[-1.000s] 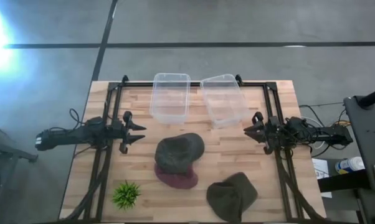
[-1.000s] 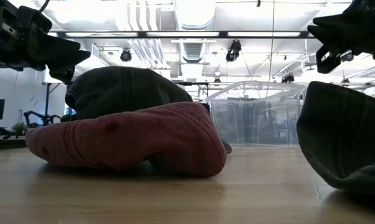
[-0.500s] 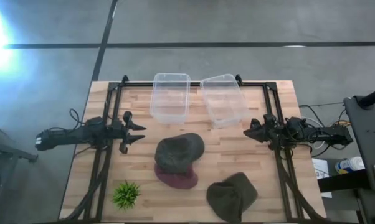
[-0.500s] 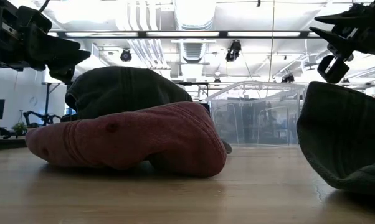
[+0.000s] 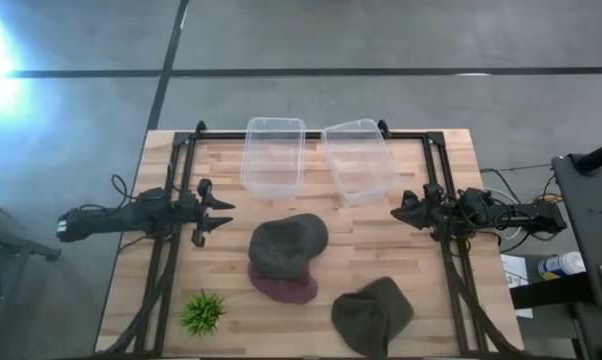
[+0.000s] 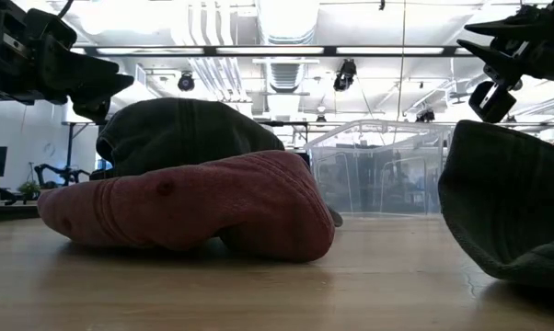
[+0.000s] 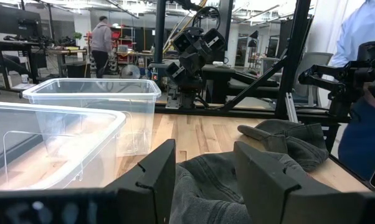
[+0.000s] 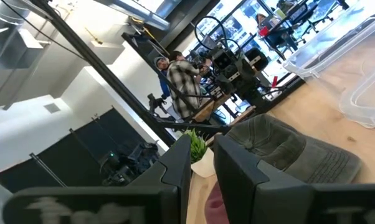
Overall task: Pick and place caps into container
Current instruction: Put the top black cap into the right transparent container
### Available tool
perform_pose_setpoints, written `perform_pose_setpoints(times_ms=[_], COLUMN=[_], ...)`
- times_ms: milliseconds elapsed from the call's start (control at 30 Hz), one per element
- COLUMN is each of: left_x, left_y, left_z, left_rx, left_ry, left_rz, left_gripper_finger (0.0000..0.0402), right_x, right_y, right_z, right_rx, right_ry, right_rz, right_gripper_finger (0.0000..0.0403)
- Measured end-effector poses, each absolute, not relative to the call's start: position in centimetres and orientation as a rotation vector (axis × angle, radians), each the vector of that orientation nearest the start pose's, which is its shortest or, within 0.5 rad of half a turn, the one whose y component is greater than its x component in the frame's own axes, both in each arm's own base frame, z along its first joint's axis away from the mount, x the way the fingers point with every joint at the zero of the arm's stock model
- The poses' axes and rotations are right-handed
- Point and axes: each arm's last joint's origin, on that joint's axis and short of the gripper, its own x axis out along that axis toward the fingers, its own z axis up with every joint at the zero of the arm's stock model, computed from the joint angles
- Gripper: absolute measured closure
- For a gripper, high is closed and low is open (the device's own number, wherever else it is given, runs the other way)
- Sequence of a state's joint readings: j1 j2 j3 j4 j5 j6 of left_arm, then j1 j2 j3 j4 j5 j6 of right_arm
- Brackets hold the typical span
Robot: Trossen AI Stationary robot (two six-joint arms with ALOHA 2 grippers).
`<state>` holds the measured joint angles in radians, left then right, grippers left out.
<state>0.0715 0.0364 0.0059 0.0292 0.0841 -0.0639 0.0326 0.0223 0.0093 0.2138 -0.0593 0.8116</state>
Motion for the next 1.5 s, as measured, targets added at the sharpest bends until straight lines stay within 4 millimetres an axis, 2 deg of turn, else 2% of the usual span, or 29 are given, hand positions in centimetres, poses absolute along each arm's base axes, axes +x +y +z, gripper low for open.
perform_pose_setpoints(times_ms=[700,833,1000,1133,1333,1433,1500], left_x=[9.9,9.9,9.9,9.9,9.9,9.9,9.9], left_y=[0.5,0.5,0.5,0.6,0.9,0.8,0.9], left_z=[16.6,16.5,16.6,16.5,16.6,16.5,16.6], left_rx=[-0.064,-0.064,-0.064,-0.039,-0.003,-0.005,-0.012], left_ry=[0.001,0.002,0.002,0.002,-0.003,0.001,0.0], left_rz=[-0.013,-0.013,-0.013,0.019,0.117,0.116,0.119], left_gripper_finger=[0.0246,0.0246,0.0246,0.0246,0.0246,0.0246,0.0246], right_x=[9.6,9.6,9.4,9.2,9.0,9.3,9.7], right_y=[0.5,-0.1,-0.8,-1.1,-0.9,-0.7,-0.5], right_z=[18.6,18.7,19.1,19.3,20.2,20.0,19.4], right_rx=[0.814,0.923,1.205,1.217,1.166,1.216,1.321], right_ry=[-0.156,-0.249,-0.439,-0.518,-0.553,-0.494,-0.411], right_rz=[0.163,-0.003,-0.164,-0.23,-0.126,-0.063,-0.048], right_gripper_finger=[0.0335,0.0335,0.0335,0.0335,0.0335,0.0335,0.0335])
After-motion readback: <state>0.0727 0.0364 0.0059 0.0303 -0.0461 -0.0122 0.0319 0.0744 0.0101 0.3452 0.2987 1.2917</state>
